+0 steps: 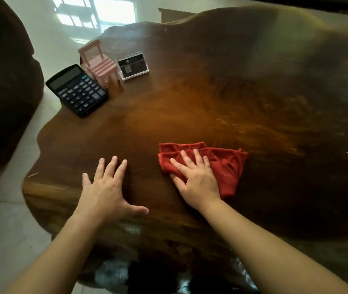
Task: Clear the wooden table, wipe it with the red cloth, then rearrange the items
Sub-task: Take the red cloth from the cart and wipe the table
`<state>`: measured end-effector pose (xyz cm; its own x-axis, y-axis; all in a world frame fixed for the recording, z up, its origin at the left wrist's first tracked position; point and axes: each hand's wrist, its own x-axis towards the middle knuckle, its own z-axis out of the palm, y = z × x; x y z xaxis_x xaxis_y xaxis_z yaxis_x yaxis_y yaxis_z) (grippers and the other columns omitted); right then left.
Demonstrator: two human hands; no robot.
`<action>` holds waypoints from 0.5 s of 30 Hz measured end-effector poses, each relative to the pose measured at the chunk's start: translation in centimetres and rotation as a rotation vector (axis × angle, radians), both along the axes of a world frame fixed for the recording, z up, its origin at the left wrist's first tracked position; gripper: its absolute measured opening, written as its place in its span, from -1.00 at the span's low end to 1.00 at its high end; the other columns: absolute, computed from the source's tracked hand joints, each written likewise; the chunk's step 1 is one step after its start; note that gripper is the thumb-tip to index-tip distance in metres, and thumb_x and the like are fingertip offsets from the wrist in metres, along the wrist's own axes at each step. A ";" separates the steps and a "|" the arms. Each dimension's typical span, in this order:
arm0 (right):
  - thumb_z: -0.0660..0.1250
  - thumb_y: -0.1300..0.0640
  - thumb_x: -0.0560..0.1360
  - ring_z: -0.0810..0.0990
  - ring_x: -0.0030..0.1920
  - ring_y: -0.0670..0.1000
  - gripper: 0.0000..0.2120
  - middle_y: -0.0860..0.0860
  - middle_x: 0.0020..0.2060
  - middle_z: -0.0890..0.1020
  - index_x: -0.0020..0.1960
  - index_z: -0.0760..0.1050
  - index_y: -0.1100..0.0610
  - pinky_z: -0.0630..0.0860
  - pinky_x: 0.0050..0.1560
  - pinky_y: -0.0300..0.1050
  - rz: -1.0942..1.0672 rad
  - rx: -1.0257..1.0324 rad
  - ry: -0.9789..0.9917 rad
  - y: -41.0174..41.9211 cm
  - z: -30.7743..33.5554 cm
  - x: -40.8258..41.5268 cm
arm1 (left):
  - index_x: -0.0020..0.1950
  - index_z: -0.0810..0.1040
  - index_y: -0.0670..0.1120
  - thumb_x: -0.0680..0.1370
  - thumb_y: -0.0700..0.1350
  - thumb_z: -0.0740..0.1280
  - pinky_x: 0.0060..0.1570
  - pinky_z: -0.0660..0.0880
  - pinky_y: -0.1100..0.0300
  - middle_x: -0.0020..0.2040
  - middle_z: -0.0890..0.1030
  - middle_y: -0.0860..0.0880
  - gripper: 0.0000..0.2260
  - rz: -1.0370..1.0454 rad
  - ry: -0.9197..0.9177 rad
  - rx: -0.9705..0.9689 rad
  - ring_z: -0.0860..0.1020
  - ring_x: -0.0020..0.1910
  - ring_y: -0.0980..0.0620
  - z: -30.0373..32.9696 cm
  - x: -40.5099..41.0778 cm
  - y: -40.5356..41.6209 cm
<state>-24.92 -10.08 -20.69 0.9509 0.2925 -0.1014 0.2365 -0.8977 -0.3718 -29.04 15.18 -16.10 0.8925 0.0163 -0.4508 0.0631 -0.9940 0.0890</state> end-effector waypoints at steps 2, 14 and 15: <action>0.10 -0.27 0.58 0.06 0.60 0.14 -0.49 -0.05 0.56 0.30 0.51 0.32 -0.23 -0.15 0.57 0.12 0.075 0.027 -0.005 3.3 0.1 -1.5 | 0.63 -0.22 0.11 -0.07 0.77 0.05 0.49 0.03 -0.33 0.66 -0.18 0.02 0.40 0.043 0.006 0.023 -0.26 0.61 -0.06 0.3 -1.6 1.9; 0.33 0.17 0.60 0.48 0.38 0.22 -0.71 0.13 0.26 0.64 0.30 0.59 0.13 0.18 0.49 0.16 0.612 0.415 0.233 16.4 1.0 -11.0 | 0.64 -0.19 0.07 0.23 0.36 0.55 0.50 0.13 -0.29 0.66 -0.10 -0.04 0.24 0.347 0.088 0.128 -0.12 0.62 -0.15 2.5 -9.9 11.0; 0.32 0.20 0.59 0.57 0.25 0.22 -0.73 0.13 0.18 0.67 0.28 0.60 0.15 0.33 0.39 0.15 0.584 0.483 0.255 16.6 1.4 -11.4 | 0.64 -0.19 0.07 0.24 0.34 0.57 0.50 0.13 -0.29 0.66 -0.10 -0.04 0.24 0.355 0.088 0.131 -0.12 0.62 -0.15 2.8 -10.1 11.3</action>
<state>-36.29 6.57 -19.33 0.5951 0.8031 -0.0301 0.4743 -0.3812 -0.7935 -39.13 26.46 -13.33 0.7786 0.3799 -0.4994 0.4072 -0.9114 -0.0584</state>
